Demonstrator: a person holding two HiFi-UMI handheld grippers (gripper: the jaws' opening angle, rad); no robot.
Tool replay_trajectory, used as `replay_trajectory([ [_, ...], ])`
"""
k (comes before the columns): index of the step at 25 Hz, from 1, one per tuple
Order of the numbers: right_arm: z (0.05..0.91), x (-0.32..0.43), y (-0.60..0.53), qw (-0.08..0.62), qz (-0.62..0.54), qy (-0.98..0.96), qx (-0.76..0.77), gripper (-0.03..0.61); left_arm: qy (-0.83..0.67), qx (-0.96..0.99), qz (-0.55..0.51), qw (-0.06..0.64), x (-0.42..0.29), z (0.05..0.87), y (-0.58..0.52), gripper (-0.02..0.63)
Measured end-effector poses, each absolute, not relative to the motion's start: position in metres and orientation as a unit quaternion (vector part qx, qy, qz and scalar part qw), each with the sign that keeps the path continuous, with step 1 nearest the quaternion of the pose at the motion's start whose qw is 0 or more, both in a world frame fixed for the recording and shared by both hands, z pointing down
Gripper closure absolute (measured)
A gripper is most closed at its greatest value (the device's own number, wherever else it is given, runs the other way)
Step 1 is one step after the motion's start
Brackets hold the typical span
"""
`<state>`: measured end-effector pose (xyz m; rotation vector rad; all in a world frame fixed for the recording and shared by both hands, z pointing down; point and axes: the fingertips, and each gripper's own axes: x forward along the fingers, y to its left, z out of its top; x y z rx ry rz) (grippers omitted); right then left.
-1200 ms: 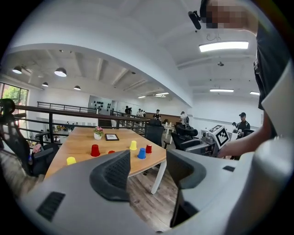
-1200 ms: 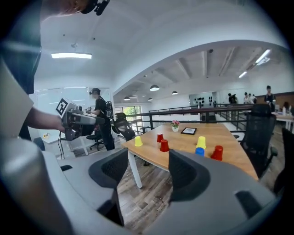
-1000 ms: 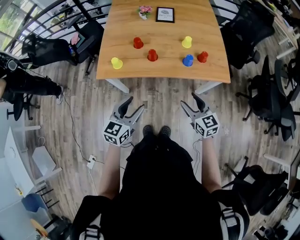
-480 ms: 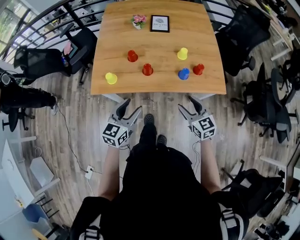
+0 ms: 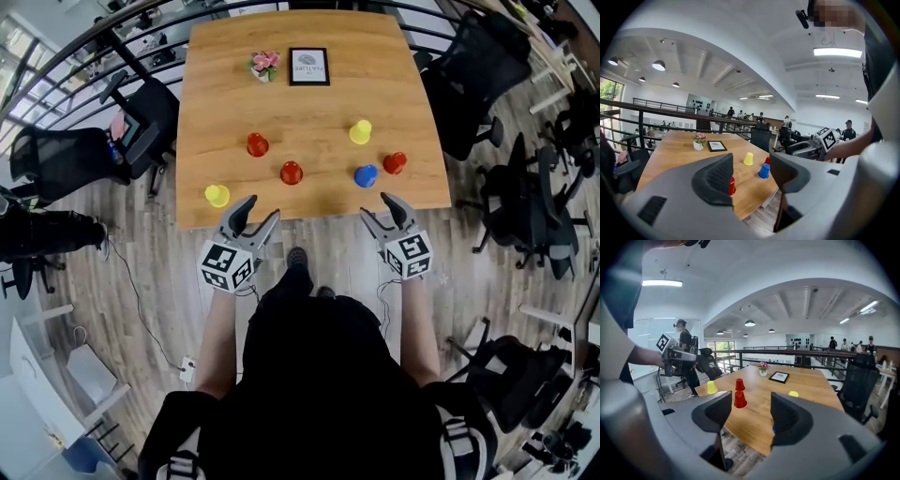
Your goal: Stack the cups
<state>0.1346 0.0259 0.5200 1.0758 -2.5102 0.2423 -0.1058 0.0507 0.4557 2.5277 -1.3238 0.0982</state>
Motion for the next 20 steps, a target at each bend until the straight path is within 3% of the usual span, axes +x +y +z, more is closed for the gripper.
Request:
replay_trajectory([
  [20,0.615,0.175,-0.061,0.264,0.140,-0.861,0.412,0.310,-0.456,0.867,0.101,0.172,-0.100,0.490,-0.025,0.348],
])
